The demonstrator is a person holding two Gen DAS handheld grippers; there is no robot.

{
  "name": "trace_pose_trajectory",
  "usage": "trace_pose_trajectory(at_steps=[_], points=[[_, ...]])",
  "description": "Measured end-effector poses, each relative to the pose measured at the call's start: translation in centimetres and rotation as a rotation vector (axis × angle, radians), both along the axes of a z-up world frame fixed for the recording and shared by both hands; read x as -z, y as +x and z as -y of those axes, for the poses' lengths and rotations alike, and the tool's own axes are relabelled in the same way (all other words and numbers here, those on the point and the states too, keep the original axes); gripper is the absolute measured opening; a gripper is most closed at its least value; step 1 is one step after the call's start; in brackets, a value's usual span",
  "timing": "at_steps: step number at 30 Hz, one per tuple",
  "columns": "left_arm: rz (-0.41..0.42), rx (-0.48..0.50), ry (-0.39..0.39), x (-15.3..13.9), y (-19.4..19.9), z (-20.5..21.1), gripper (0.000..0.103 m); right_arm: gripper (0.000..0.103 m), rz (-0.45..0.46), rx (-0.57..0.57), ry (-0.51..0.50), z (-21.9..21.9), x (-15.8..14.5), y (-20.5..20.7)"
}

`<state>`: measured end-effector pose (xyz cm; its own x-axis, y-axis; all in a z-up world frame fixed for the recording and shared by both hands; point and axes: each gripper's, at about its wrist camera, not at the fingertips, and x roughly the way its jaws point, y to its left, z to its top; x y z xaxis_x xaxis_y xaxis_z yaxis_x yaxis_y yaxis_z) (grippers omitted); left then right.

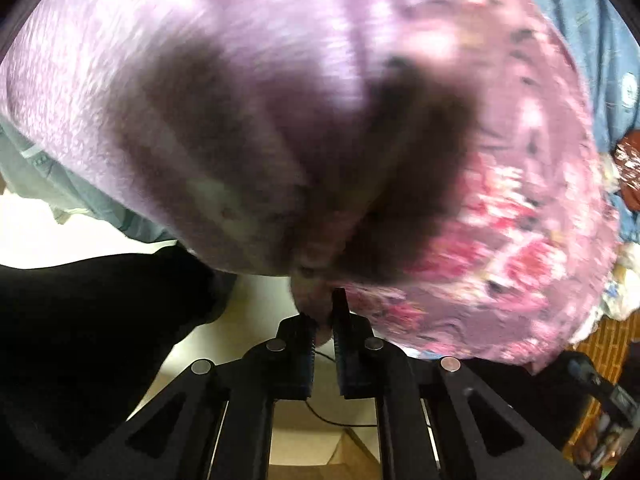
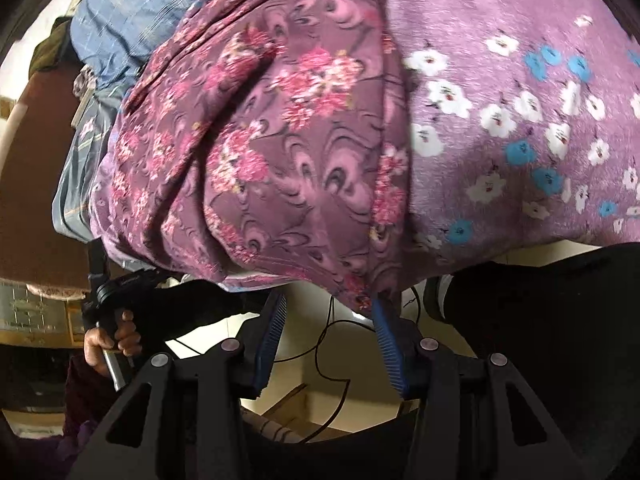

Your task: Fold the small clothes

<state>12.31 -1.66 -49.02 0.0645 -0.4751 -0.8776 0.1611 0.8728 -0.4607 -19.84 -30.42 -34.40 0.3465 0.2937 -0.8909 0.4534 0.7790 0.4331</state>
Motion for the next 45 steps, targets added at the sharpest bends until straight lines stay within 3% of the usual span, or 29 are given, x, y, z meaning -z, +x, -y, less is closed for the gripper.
trace_pose_trajectory(at_steps=[3, 8, 11, 13, 14, 15, 16, 17, 19, 20, 21, 22, 23, 27, 31, 35, 37, 45], points=[[0.031, 0.041, -0.051, -0.7, -0.7, 0.9, 0.005, 0.064, 0.007, 0.078, 0.029, 1.4, 0.2, -0.7], [0.054, 0.076, -0.082, -1.1, -1.3, 1.9, 0.005, 0.073, 0.037, 0.159, 0.084, 2.9, 0.9, -0.5], [0.046, 0.052, -0.030, -1.0, -1.2, 1.7, 0.008, 0.079, 0.017, 0.182, 0.062, 2.7, 2.6, 0.8], [0.013, 0.028, 0.018, -0.4, -1.4, 1.2, 0.027, 0.079, -0.043, 0.181, 0.035, 2.6, 4.5, 1.8], [-0.020, 0.002, 0.043, 0.1, -1.1, 0.7, 0.053, 0.079, -0.056, 0.175, 0.035, 2.3, 5.1, 2.1], [-0.052, -0.037, 0.056, 0.7, -0.9, 0.0, 0.061, 0.078, -0.062, 0.163, 0.036, 2.0, 5.6, 2.4], [-0.065, -0.072, 0.046, 0.6, -1.2, -0.8, 0.061, 0.070, -0.063, 0.132, 0.032, 1.5, 6.0, 2.7], [-0.074, -0.099, 0.026, 1.1, -0.8, -0.7, 0.061, 0.042, -0.063, 0.082, 0.023, 0.6, 6.2, 3.0], [-0.071, -0.092, 0.014, 1.6, -0.6, 0.0, 0.058, 0.007, -0.062, 0.014, -0.005, -0.5, 6.2, 3.2], [-0.057, -0.079, 0.022, 1.7, -0.7, 0.5, 0.050, 0.006, -0.049, 0.001, -0.032, -0.9, 5.6, 3.0], [-0.045, -0.062, 0.021, 1.4, -0.7, 0.2, 0.022, 0.006, -0.043, -0.015, -0.049, -1.2, 5.0, 2.8], [-0.043, -0.041, 0.015, 1.2, -0.8, 0.2, 0.010, 0.006, -0.037, -0.038, -0.068, -1.6, 4.2, 2.5], [-0.039, -0.022, 0.002, 1.1, -1.1, 0.7, 0.007, 0.005, -0.025, -0.069, -0.082, -2.0, 3.0, 2.0], [0.011, 0.027, -0.048, -0.8, -2.7, 0.5, 0.004, 0.005, 0.070, -0.162, -0.093, -2.8, -2.6, 0.3], [0.068, 0.095, -0.120, -4.0, -4.4, 0.2, 0.004, 0.004, 0.223, -0.223, -0.099, -2.4, -9.3, -1.8], [0.104, 0.102, -0.206, -7.7, -4.7, -1.0, 0.003, 0.004, 0.351, -0.212, -0.065, -2.1, -12.7, -1.8], [0.127, 0.094, -0.249, -9.9, -4.1, -2.0, 0.003, 0.004, 0.395, -0.207, -0.062, -2.4, -13.4, -1.5], [0.258, 0.112, -0.400, -20.0, -4.4, -5.8, 0.003, 0.004, 0.423, -0.154, -0.005, -1.9, -12.6, 0.4]])
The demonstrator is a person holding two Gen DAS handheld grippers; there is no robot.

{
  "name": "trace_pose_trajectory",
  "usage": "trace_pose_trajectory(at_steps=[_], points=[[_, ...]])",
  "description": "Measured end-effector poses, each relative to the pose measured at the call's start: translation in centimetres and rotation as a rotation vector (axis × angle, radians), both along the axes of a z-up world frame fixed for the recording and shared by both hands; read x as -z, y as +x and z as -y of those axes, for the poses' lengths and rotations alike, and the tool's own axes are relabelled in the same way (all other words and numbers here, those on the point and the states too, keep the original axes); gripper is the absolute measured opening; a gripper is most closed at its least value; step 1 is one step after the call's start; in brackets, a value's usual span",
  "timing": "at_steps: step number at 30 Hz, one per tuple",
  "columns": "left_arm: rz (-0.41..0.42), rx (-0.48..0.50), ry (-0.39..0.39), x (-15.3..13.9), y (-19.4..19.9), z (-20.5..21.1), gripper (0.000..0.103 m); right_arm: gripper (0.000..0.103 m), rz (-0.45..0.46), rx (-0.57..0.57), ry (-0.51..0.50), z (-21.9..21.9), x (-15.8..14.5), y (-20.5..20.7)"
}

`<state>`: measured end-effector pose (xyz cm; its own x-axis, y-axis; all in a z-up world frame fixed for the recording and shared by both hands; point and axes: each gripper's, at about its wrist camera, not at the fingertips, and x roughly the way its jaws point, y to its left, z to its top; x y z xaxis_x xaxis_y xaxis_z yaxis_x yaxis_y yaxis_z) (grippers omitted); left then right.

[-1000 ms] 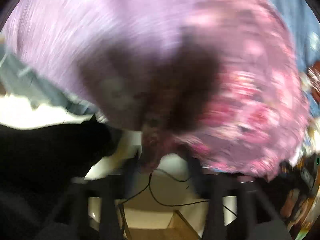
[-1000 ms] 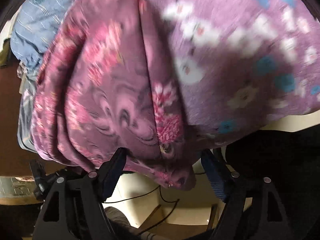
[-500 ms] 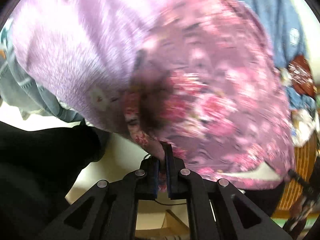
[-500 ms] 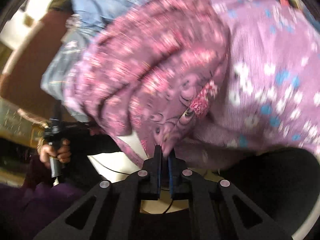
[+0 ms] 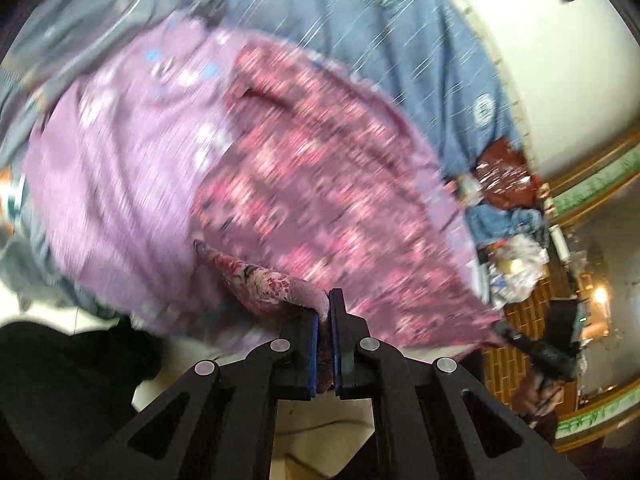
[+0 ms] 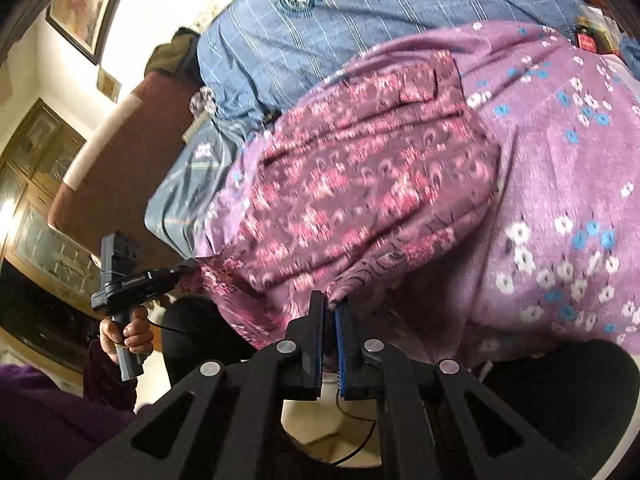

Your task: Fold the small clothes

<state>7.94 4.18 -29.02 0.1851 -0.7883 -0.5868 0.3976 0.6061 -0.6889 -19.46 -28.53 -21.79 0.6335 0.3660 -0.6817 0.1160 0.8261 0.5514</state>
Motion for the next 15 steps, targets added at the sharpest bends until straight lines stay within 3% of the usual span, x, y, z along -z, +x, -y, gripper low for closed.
trace_pose_trajectory(at_steps=[1, 4, 9, 15], points=[[0.013, 0.003, -0.021, -2.1, 0.1, -4.5, 0.003, 0.004, 0.026, 0.011, -0.007, 0.3, -0.8, 0.4], [0.046, -0.018, -0.072, -6.2, 1.4, -12.3, 0.003, 0.004, 0.095, 0.040, -0.022, 1.4, -3.0, 1.8], [0.095, -0.101, -0.089, -9.3, 7.0, -12.8, 0.003, 0.004, 0.162, 0.129, -0.037, 5.2, -6.3, 6.4], [0.082, -0.211, -0.078, -9.9, 17.8, -9.5, 0.003, 0.004, 0.184, 0.314, -0.055, 13.6, -7.3, 17.4]])
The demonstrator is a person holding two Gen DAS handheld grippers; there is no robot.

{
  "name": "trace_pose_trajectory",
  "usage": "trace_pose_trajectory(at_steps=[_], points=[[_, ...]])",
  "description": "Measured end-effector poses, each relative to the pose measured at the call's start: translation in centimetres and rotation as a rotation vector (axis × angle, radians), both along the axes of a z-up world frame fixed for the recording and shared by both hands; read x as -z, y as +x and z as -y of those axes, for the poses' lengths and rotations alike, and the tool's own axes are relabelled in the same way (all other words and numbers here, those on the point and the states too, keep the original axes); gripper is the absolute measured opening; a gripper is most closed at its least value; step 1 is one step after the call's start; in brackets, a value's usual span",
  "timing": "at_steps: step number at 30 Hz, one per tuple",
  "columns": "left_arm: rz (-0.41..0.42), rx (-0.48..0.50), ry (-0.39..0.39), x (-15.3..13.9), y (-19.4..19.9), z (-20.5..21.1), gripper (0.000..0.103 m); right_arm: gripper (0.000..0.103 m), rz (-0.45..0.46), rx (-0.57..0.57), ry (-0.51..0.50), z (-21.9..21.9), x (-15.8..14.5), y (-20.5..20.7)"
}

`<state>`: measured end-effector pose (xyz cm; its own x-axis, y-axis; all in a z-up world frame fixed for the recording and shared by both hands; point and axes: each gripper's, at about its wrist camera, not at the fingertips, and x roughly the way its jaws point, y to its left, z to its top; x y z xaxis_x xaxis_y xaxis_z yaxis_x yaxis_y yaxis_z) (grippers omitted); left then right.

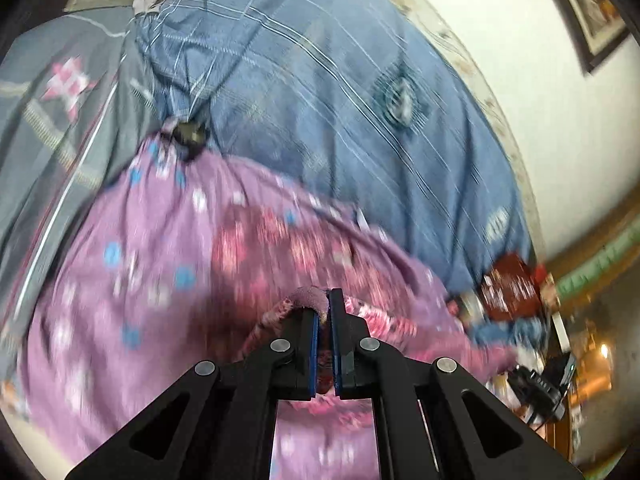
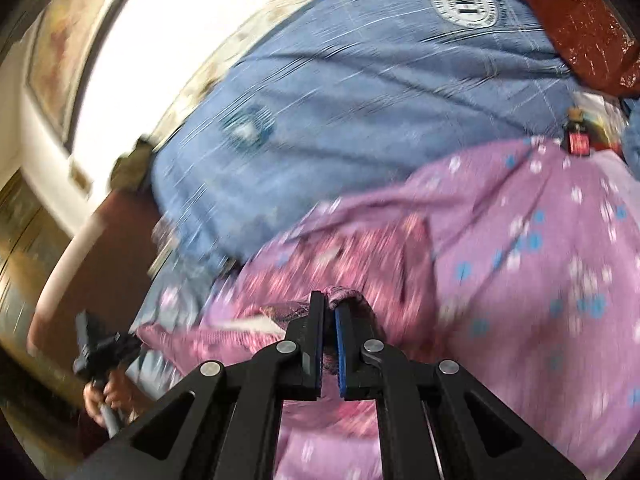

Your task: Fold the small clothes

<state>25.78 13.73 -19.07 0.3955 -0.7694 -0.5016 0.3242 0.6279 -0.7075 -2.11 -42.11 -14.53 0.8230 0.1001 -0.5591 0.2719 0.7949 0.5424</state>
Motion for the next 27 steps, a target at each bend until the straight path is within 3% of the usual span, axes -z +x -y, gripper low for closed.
trace_pose_trajectory(at_steps=[3, 6, 9, 10, 11, 14, 16, 18, 19, 20, 23, 24, 26, 27], points=[[-0.007, -0.029, 0.032, 1.1, 6.2, 3.9, 0.003, 0.004, -0.023, 0.050, 0.032, 3.7, 2.3, 5.8], [-0.045, -0.071, 0.077, 4.5, 11.6, 8.1, 0.003, 0.008, -0.088, 0.109, 0.046, 6.4, 6.9, 12.0], [-0.109, -0.081, 0.174, 9.8, 15.4, 12.3, 0.006, 0.029, -0.195, 0.185, 0.057, 8.2, 12.7, 16.3], [-0.150, -0.082, 0.204, 11.6, 16.1, 13.2, 0.006, 0.048, -0.234, 0.201, 0.100, 8.9, 14.5, 17.0], [-0.187, -0.083, 0.205, 13.3, 16.4, 13.8, 0.008, 0.051, -0.263, 0.224, 0.152, 9.4, 16.3, 17.2], [-0.191, -0.097, 0.069, 14.0, 16.2, 12.8, 0.014, 0.051, -0.196, 0.271, 0.197, 10.0, 17.7, 15.3], [-0.139, -0.170, -0.031, 12.7, 15.7, 10.9, 0.030, 0.053, -0.128, 0.304, 0.160, 9.9, 16.5, 13.4], [-0.034, -0.314, -0.108, 10.6, 13.9, 8.1, 0.056, 0.057, -0.044, 0.339, 0.115, 9.4, 14.5, 11.7], [0.007, -0.370, -0.129, 9.8, 12.7, 7.0, 0.060, 0.057, -0.022, 0.340, 0.092, 8.9, 13.6, 11.2], [0.029, -0.399, -0.110, 9.0, 11.5, 6.6, 0.061, 0.057, -0.007, 0.309, 0.064, 7.8, 12.6, 11.0], [-0.040, -0.349, 0.103, 8.5, 7.9, 8.7, 0.061, 0.051, -0.071, 0.113, -0.048, 2.4, 11.3, 13.0], [-0.064, -0.335, 0.125, 9.0, 6.7, 9.5, 0.061, 0.047, -0.109, 0.045, -0.073, 0.5, 11.4, 14.0], [-0.099, -0.275, 0.126, 10.5, 4.4, 11.8, 0.061, 0.026, -0.210, -0.121, -0.073, -4.0, 12.6, 17.1], [-0.120, -0.238, 0.151, 11.5, 3.6, 13.5, 0.061, 0.023, -0.259, -0.167, -0.070, -5.7, 13.4, 18.4]])
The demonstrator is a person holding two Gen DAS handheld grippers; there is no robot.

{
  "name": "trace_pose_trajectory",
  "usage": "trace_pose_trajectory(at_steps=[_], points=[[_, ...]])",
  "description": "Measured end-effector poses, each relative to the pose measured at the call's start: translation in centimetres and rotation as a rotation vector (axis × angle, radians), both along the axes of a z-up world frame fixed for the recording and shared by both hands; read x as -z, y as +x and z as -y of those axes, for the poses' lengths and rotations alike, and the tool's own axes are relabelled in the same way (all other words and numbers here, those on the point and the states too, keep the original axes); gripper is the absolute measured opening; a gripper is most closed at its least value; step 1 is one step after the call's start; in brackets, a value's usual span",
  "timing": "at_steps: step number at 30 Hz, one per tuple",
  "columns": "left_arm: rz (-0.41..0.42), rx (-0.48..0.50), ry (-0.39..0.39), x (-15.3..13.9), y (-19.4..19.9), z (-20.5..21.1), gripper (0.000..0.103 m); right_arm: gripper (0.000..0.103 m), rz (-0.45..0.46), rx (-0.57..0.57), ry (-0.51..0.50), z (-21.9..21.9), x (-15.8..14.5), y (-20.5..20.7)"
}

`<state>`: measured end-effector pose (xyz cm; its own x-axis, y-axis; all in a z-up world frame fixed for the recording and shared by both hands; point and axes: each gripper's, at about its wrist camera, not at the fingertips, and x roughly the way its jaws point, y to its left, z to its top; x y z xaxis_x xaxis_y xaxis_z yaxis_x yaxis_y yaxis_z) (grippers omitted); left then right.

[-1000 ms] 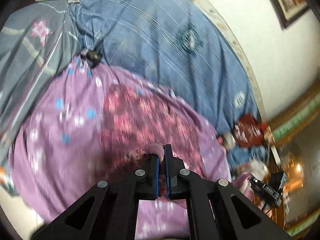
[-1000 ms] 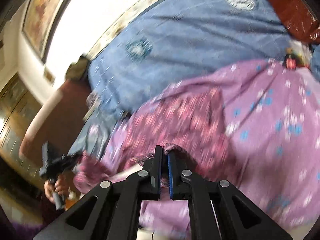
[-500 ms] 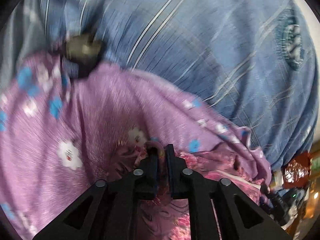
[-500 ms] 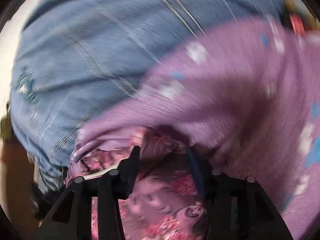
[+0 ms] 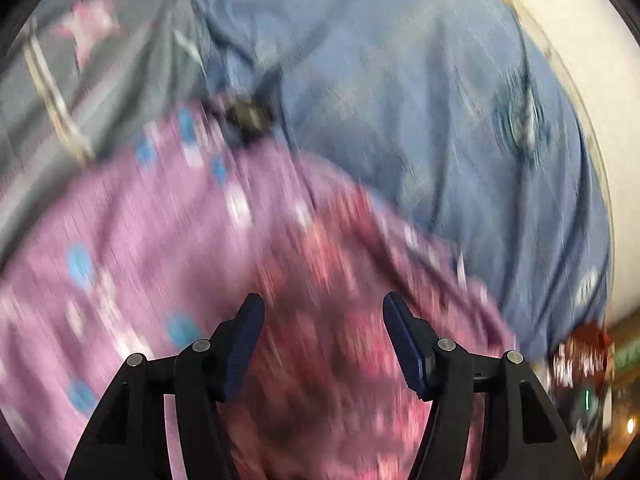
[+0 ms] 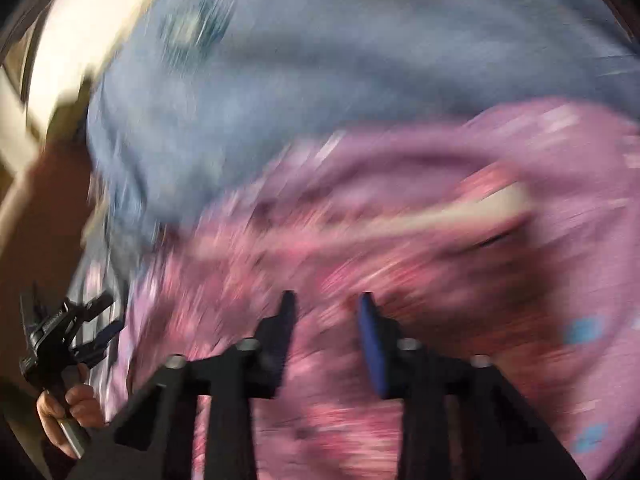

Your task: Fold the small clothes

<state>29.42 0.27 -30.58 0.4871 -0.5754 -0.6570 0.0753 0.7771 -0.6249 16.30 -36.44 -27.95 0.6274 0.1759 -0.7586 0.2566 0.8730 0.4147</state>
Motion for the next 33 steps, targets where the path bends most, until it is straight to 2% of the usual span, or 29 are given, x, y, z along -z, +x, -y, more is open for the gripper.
trace_pose_trajectory(at_steps=[2, 5, 6, 9, 10, 11, 13, 16, 18, 19, 23, 26, 28, 30, 33], points=[[-0.013, 0.050, 0.068, 1.3, -0.2, 2.4, 0.060, 0.023, -0.111, -0.038, -0.043, -2.6, 2.1, 3.5], [0.093, 0.057, 0.265, 2.2, 0.3, 5.2, 0.061, 0.020, -0.147, -0.015, -0.119, -2.9, 3.9, 8.8], [0.100, 0.054, 0.291, 2.4, 0.7, 5.3, 0.061, 0.020, -0.137, 0.013, -0.117, -2.2, 4.0, 10.0], [0.082, 0.071, 0.283, 3.4, 1.4, 5.6, 0.061, 0.020, -0.131, 0.137, -0.049, 1.1, 4.0, 13.3], [0.085, 0.073, 0.282, 3.3, 1.6, 5.7, 0.061, 0.025, -0.107, 0.176, -0.054, 1.9, 3.6, 13.4], [0.084, 0.082, 0.285, 3.2, 1.9, 5.8, 0.061, 0.027, -0.089, 0.211, -0.101, 2.4, 2.8, 13.0], [0.078, 0.093, 0.284, 3.2, 1.9, 5.0, 0.061, 0.027, -0.047, 0.207, -0.118, 2.6, 1.5, 11.2], [0.089, 0.079, 0.274, 2.1, 1.7, 4.0, 0.061, 0.029, 0.026, 0.205, -0.064, 3.0, -0.3, 5.7], [0.096, 0.066, 0.269, 1.7, 1.1, 2.8, 0.061, 0.039, 0.038, 0.193, -0.063, 2.7, -1.3, 1.3], [0.094, 0.060, 0.259, 1.7, 0.4, 1.7, 0.061, 0.046, 0.041, 0.185, -0.048, 2.5, -1.5, -2.0], [0.062, 0.040, 0.222, 0.8, -3.6, -1.8, 0.060, 0.054, 0.045, 0.184, 0.054, 2.0, -1.9, -10.9], [0.049, 0.020, 0.136, 0.0, -7.7, -4.0, 0.061, 0.061, 0.052, 0.197, 0.115, 0.9, -1.7, -14.7], [0.044, 0.041, 0.110, 0.1, -10.9, -4.6, 0.061, 0.065, 0.064, 0.198, 0.161, 0.4, -1.6, -17.0], [-0.006, 0.085, 0.065, 0.8, -12.9, -4.7, 0.061, 0.066, 0.068, 0.200, 0.236, -0.2, -0.5, -18.7], [-0.106, 0.098, 0.003, 2.4, -13.0, -4.4, 0.061, 0.066, 0.091, 0.236, 0.341, 0.0, 0.9, -20.0]])
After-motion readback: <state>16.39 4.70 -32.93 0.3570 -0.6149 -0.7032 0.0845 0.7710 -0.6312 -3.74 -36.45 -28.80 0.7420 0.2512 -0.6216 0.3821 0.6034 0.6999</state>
